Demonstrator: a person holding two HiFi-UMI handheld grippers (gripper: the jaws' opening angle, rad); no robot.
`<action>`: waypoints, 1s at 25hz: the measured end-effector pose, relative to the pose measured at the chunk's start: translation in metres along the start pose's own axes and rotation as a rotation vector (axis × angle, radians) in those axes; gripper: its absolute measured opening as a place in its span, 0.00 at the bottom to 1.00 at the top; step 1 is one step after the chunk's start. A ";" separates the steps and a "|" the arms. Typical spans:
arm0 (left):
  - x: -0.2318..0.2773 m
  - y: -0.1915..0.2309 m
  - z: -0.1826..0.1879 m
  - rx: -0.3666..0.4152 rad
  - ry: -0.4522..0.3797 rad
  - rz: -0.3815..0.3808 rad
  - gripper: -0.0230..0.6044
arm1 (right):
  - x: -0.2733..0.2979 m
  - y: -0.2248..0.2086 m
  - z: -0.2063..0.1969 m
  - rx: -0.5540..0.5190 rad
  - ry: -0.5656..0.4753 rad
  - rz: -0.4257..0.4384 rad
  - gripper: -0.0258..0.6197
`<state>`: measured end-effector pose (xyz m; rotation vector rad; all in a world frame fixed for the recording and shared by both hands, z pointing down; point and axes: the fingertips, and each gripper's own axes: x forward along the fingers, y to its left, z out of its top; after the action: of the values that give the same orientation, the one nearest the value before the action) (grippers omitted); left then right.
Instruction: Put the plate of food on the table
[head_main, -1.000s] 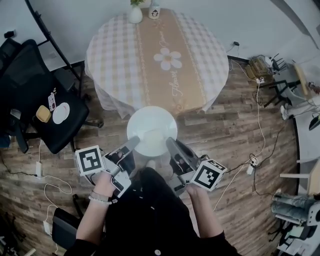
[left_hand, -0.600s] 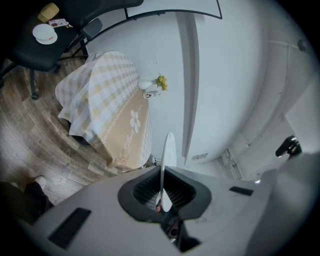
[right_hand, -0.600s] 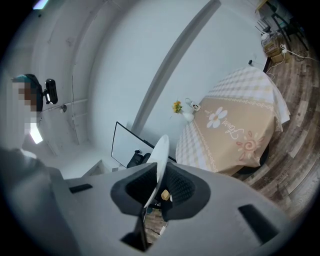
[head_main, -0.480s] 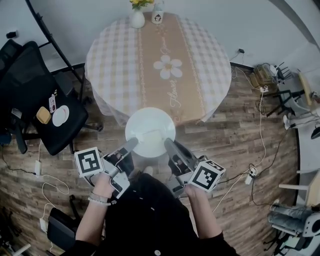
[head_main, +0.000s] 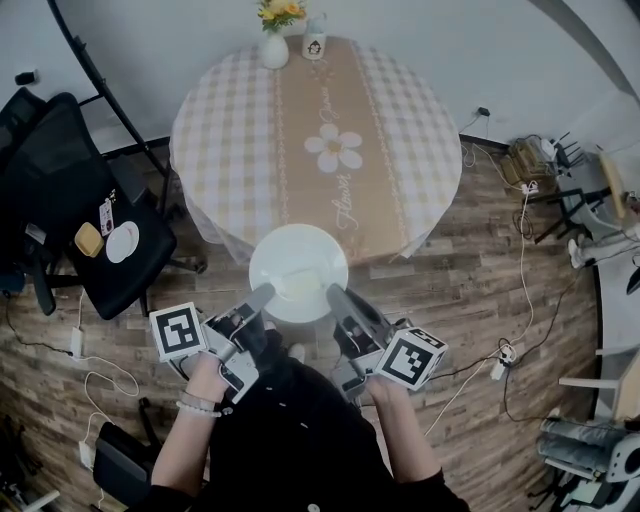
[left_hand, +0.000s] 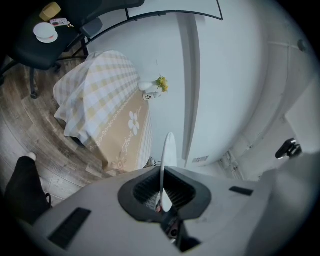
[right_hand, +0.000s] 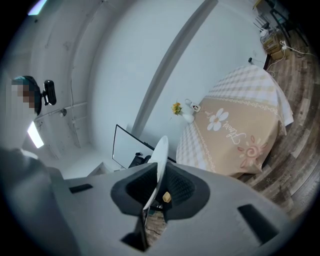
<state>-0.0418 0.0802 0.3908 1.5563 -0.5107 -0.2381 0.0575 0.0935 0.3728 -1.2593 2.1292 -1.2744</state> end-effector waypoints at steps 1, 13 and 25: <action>0.002 0.000 0.002 0.003 0.003 0.003 0.05 | 0.001 -0.001 0.002 0.000 -0.001 -0.001 0.09; 0.068 -0.025 0.052 -0.006 0.064 -0.026 0.05 | 0.037 -0.017 0.073 0.004 -0.055 -0.048 0.09; 0.084 -0.017 0.069 0.012 0.084 -0.040 0.05 | 0.053 -0.032 0.081 -0.017 -0.071 -0.062 0.09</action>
<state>0.0030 -0.0200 0.3835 1.5828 -0.4156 -0.1996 0.0989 0.0010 0.3634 -1.3672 2.0710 -1.2193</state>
